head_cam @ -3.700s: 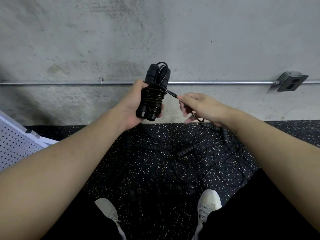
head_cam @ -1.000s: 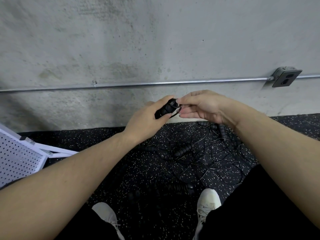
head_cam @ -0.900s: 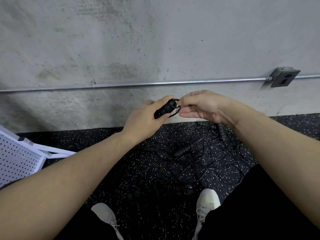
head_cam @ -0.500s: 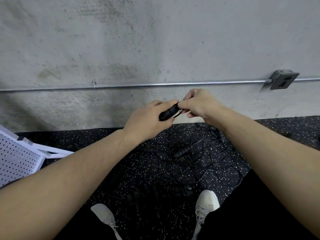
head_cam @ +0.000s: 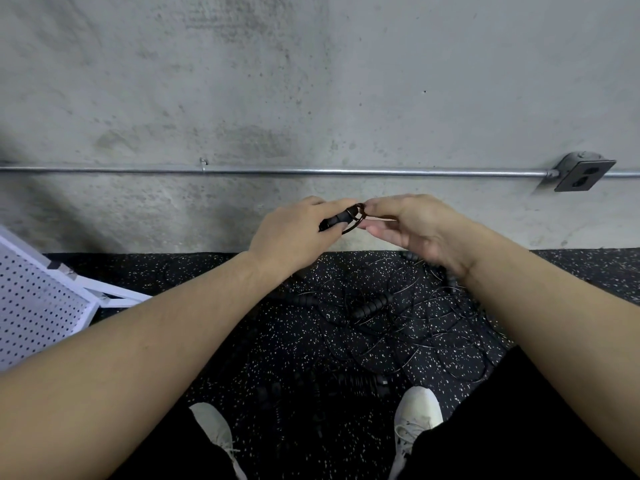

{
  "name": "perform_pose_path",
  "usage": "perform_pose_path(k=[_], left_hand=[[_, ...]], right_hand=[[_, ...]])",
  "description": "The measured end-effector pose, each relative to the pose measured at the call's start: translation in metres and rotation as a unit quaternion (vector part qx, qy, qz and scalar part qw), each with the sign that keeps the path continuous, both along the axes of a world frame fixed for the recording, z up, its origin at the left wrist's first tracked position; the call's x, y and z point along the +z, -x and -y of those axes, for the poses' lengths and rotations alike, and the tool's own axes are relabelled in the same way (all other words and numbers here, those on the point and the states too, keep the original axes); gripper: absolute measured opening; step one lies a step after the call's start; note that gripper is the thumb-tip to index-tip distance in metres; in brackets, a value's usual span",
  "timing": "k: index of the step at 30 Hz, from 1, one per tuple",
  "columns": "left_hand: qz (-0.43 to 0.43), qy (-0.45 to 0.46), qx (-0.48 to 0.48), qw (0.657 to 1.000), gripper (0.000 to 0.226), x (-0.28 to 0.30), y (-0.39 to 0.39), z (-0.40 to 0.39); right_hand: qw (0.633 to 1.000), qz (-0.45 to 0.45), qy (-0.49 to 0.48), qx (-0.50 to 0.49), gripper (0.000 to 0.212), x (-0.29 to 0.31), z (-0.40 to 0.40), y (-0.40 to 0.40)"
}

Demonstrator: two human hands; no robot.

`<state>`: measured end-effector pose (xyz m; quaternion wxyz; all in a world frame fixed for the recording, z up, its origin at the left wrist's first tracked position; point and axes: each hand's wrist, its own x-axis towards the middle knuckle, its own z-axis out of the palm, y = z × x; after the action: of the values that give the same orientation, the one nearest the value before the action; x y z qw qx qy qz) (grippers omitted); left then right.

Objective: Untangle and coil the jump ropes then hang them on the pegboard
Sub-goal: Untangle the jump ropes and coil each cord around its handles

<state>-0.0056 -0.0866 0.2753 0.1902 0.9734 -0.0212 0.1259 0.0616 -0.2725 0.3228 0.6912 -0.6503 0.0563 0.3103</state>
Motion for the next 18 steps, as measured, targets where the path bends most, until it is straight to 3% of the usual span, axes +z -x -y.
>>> perform_pose_path(k=[7, 14, 18], left_hand=[[0.01, 0.085, -0.025, 0.996, 0.042, -0.003, 0.005, 0.003], [0.026, -0.01, -0.001, 1.0, 0.045, 0.0, 0.006, 0.011], [0.002, 0.096, 0.015, 0.995, 0.048, 0.002, 0.003, 0.017]], right_hand=[[0.996, -0.019, 0.003, 0.086, 0.008, 0.001, 0.001, -0.004], [0.996, 0.01, -0.01, 0.089, 0.01, 0.003, -0.001, 0.0], [0.995, 0.026, -0.052, 0.077, 0.014, 0.009, -0.001, 0.0]])
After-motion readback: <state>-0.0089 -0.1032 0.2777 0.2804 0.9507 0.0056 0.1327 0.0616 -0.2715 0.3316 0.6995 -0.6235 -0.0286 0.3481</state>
